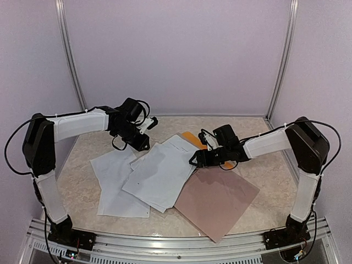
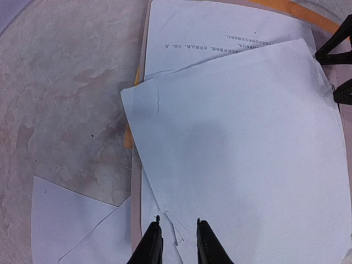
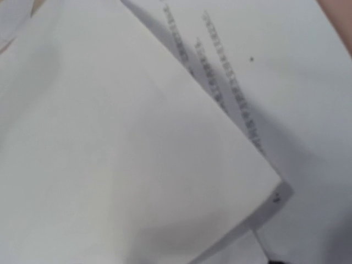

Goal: Put the files into the folder
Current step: Adjust the file in the folder with some files.

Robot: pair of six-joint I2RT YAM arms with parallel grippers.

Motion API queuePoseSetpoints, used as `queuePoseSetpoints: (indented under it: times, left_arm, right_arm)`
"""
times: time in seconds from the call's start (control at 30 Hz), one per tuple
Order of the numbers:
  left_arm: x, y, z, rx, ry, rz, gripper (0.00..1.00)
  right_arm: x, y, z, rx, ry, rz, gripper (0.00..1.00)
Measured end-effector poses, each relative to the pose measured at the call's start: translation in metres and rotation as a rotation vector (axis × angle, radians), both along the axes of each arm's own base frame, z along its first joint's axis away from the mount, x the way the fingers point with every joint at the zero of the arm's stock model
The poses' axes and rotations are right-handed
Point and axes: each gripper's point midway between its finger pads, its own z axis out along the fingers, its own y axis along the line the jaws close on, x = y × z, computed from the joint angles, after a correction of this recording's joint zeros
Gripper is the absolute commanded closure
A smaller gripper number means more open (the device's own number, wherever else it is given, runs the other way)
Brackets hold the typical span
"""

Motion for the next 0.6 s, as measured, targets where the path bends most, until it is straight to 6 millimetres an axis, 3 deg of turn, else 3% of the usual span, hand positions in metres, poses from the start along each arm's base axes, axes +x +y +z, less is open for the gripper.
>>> queuePoseSetpoints:
  times: [0.2,0.6]
  left_arm:
    - [0.002,0.004,0.014,-0.033,-0.053,0.057,0.70]
    - [0.007,0.007,0.018,-0.050,-0.078,0.114,0.67]
  right_arm:
    - [0.002,0.000,-0.001,0.004,-0.002,-0.010,0.30]
    - [0.011,-0.004,-0.001,-0.001,-0.024,-0.061,0.29]
